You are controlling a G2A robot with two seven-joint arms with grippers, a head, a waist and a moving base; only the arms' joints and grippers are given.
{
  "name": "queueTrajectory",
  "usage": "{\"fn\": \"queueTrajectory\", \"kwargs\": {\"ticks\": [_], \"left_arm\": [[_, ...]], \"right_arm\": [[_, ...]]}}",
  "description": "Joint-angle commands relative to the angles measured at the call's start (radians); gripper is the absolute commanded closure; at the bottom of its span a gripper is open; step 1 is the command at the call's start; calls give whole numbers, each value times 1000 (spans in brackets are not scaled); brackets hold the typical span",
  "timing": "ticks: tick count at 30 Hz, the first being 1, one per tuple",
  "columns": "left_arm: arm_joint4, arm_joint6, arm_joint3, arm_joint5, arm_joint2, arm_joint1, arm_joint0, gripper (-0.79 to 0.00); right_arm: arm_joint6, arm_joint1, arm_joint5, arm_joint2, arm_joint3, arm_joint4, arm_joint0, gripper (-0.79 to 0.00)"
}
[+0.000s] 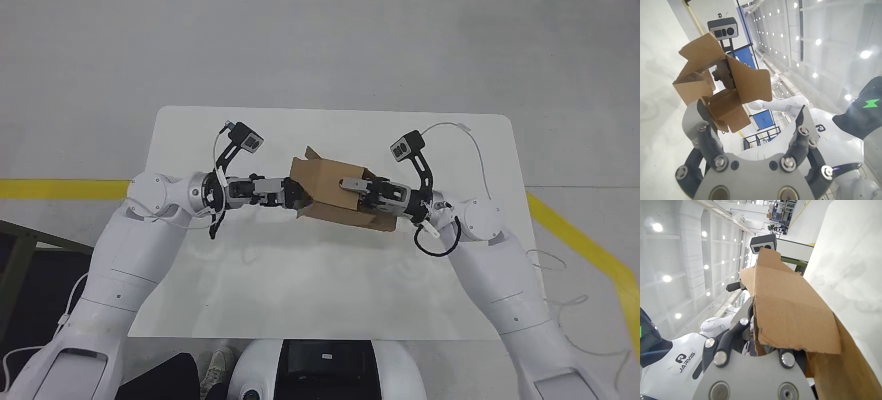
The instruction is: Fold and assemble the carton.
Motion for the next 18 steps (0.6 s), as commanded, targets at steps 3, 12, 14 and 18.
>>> {"fn": "queueTrajectory", "kwargs": {"ticks": [3, 12, 14, 18], "left_arm": [[-4, -10, -4, 2, 5, -3, -2, -785], [3, -8, 3, 6, 6, -6, -7, -785], [5, -8, 3, 7, 5, -7, -7, -785], [10, -8, 4, 10, 3, -7, -8, -785]], "right_arm": [[3, -4, -4, -11, 6, 5, 7, 0], [18, -9, -7, -28, 11, 14, 13, 0], [22, -10, -7, -32, 10, 16, 14, 0], [28, -13, -5, -40, 9, 20, 16, 0]]}}
